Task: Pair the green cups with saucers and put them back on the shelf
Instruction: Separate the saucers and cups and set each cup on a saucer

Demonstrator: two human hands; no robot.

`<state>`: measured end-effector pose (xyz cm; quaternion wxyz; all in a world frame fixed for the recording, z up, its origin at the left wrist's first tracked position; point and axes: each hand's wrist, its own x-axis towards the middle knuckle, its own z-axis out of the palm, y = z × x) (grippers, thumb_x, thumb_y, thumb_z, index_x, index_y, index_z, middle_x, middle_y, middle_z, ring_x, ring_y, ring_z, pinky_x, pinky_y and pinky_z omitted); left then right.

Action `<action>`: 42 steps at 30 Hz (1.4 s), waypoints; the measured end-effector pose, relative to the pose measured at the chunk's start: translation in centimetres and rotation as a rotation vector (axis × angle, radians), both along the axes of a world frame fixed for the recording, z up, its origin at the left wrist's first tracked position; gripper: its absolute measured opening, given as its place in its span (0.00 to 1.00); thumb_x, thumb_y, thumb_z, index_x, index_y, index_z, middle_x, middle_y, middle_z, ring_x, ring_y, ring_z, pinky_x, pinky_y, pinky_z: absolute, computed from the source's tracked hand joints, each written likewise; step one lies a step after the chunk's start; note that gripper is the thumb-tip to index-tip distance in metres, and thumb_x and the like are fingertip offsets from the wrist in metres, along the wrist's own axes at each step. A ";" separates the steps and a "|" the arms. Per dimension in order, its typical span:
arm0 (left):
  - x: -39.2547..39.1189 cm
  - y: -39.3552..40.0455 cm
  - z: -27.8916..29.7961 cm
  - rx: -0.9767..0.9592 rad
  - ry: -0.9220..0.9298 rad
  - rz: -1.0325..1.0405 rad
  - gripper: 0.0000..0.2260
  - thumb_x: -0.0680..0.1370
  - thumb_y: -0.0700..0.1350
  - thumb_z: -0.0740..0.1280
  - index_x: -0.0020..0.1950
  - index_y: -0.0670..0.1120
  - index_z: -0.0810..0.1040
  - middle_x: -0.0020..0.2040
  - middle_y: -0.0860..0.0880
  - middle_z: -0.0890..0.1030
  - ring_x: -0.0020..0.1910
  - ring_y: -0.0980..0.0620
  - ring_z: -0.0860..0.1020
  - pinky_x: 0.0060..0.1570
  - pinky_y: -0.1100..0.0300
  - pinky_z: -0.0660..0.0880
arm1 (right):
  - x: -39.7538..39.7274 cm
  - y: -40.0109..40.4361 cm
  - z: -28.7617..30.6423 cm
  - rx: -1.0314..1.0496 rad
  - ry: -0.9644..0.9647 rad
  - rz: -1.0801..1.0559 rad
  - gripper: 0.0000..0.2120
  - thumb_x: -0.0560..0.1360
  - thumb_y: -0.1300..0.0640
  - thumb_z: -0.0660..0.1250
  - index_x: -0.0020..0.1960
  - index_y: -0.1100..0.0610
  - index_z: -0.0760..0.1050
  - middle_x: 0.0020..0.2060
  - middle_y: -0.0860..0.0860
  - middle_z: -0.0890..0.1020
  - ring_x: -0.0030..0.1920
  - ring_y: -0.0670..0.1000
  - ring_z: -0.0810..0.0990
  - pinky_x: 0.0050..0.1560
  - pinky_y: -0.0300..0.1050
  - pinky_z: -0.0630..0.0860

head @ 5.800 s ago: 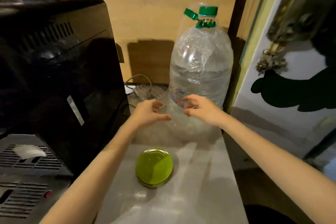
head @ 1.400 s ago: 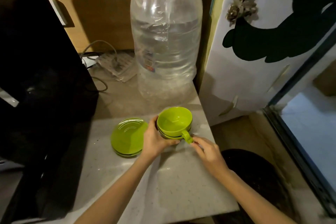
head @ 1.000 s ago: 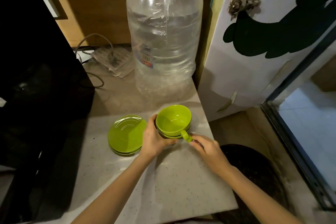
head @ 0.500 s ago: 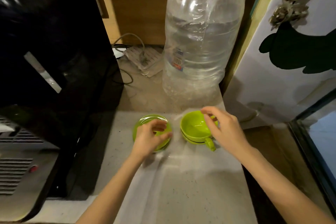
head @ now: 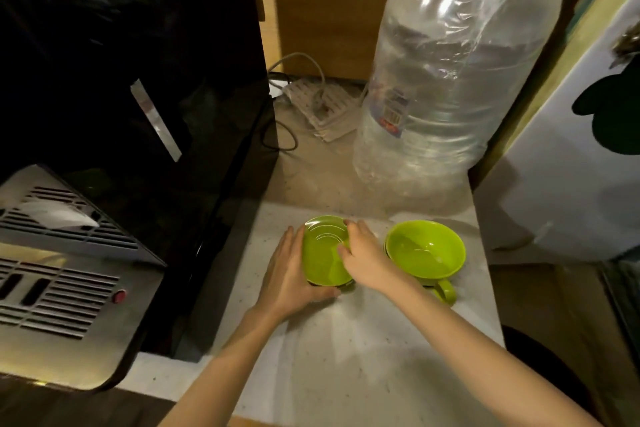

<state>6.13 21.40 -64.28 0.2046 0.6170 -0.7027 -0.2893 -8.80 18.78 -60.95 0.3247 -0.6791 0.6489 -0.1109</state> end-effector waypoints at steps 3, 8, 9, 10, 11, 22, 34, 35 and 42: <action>-0.2 0.2 -0.2 -0.025 0.008 0.024 0.55 0.55 0.64 0.75 0.74 0.48 0.51 0.75 0.46 0.59 0.74 0.48 0.55 0.66 0.60 0.53 | 0.3 0.1 -0.6 0.076 0.005 -0.042 0.26 0.77 0.58 0.57 0.71 0.64 0.53 0.73 0.67 0.54 0.74 0.62 0.53 0.73 0.50 0.52; -0.2 0.2 0.2 -0.080 0.075 0.038 0.53 0.54 0.61 0.77 0.72 0.45 0.57 0.71 0.44 0.67 0.69 0.47 0.65 0.63 0.60 0.62 | 0.2 0.7 -0.9 -0.026 -0.031 -0.073 0.23 0.76 0.62 0.57 0.70 0.64 0.56 0.70 0.62 0.64 0.69 0.61 0.62 0.70 0.52 0.58; -0.2 0.3 0.4 -0.095 0.087 0.034 0.53 0.53 0.60 0.78 0.71 0.45 0.58 0.70 0.44 0.68 0.67 0.48 0.67 0.62 0.61 0.62 | 0.1 0.8 -0.8 -0.044 -0.040 -0.070 0.23 0.76 0.62 0.57 0.70 0.64 0.57 0.69 0.62 0.65 0.69 0.60 0.63 0.70 0.51 0.59; -0.1 0.5 0.5 -0.110 0.097 0.029 0.52 0.53 0.60 0.78 0.71 0.45 0.59 0.69 0.44 0.69 0.66 0.50 0.68 0.60 0.62 0.63 | 0.1 0.9 -0.7 -0.059 -0.055 -0.070 0.23 0.76 0.62 0.57 0.70 0.64 0.57 0.69 0.61 0.66 0.68 0.60 0.64 0.70 0.51 0.59; 0.0 0.6 0.6 -0.121 0.107 0.027 0.52 0.53 0.59 0.78 0.71 0.45 0.59 0.68 0.44 0.70 0.64 0.53 0.67 0.60 0.62 0.63 | 0.0 1.1 -0.6 -0.072 -0.074 -0.070 0.23 0.76 0.63 0.57 0.70 0.64 0.57 0.69 0.61 0.66 0.68 0.60 0.64 0.69 0.49 0.59; 2.7 5.7 1.3 -0.104 0.066 -0.004 0.53 0.52 0.61 0.78 0.71 0.46 0.59 0.70 0.46 0.67 0.68 0.49 0.66 0.66 0.60 0.60 | -0.2 6.9 -0.6 -0.085 -0.176 -0.052 0.25 0.75 0.60 0.61 0.70 0.58 0.58 0.66 0.61 0.69 0.68 0.57 0.64 0.63 0.43 0.60; 4.4 11.1 0.9 -0.134 -0.040 -0.132 0.48 0.54 0.61 0.77 0.67 0.39 0.67 0.67 0.40 0.72 0.67 0.44 0.69 0.66 0.52 0.63 | -0.7 13.8 -2.2 -0.056 -0.132 0.053 0.40 0.64 0.51 0.73 0.70 0.53 0.57 0.68 0.55 0.65 0.71 0.52 0.57 0.67 0.44 0.60; 4.5 11.3 0.7 -0.129 -0.044 -0.139 0.48 0.54 0.62 0.76 0.67 0.40 0.68 0.67 0.41 0.72 0.68 0.44 0.69 0.67 0.51 0.62 | -0.8 13.9 -2.3 -0.063 -0.103 0.062 0.40 0.63 0.50 0.73 0.70 0.53 0.57 0.68 0.55 0.64 0.72 0.51 0.56 0.68 0.45 0.60; 4.6 11.2 0.1 -0.115 -0.079 -0.147 0.49 0.55 0.67 0.73 0.67 0.41 0.67 0.69 0.41 0.70 0.69 0.45 0.66 0.68 0.52 0.59 | -1.0 14.3 -2.7 -0.147 0.033 0.121 0.41 0.66 0.43 0.70 0.71 0.53 0.55 0.72 0.52 0.61 0.73 0.48 0.52 0.70 0.43 0.54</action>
